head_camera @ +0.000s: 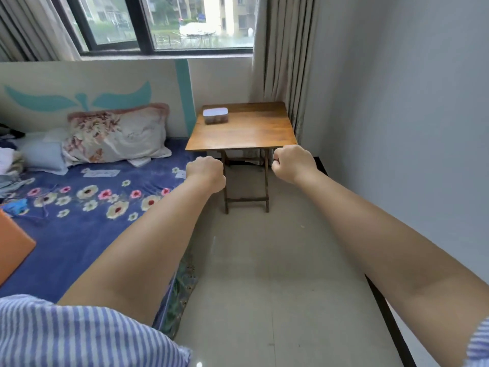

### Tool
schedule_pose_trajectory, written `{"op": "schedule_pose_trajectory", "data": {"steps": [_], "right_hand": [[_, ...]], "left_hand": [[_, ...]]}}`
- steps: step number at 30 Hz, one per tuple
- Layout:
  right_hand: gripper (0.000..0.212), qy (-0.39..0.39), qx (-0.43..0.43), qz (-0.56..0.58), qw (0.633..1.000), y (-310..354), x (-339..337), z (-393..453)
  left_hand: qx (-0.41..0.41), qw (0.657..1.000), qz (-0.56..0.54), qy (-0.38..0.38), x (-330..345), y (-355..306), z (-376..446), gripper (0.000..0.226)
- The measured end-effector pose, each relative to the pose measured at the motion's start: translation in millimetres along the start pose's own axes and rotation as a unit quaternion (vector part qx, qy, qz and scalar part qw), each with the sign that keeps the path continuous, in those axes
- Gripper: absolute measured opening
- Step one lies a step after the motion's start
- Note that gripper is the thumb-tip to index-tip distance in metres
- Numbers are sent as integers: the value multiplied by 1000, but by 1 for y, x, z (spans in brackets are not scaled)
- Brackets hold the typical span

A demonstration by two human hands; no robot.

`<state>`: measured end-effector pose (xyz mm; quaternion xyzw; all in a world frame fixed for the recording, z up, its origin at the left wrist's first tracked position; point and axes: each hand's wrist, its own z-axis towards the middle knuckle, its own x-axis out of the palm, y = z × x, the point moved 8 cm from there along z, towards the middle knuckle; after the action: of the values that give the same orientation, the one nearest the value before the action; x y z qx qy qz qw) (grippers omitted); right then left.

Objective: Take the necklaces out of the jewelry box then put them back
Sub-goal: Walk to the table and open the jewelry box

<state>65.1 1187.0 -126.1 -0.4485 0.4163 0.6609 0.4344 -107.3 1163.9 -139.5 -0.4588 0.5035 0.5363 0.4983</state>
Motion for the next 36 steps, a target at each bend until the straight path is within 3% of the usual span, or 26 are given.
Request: {"op": "schedule_pose_trajectory", "data": {"steps": [9,25,32,36], "right_hand": [[27,19,-31,33,999,-1,86,238],[28,96,47,52,993,-48,239,590],[28,163,54,60,983,-74,328,743],[25,199,96,104,970,-81,382,809]], "left_hand": [[-26,999,-5,25,57,76,225,24],[-3,991,6,132,184,174,593,22],[-57,983,-29,171,233,209,748,16],[-100,968,-108,204,268,234,808,16]]}}
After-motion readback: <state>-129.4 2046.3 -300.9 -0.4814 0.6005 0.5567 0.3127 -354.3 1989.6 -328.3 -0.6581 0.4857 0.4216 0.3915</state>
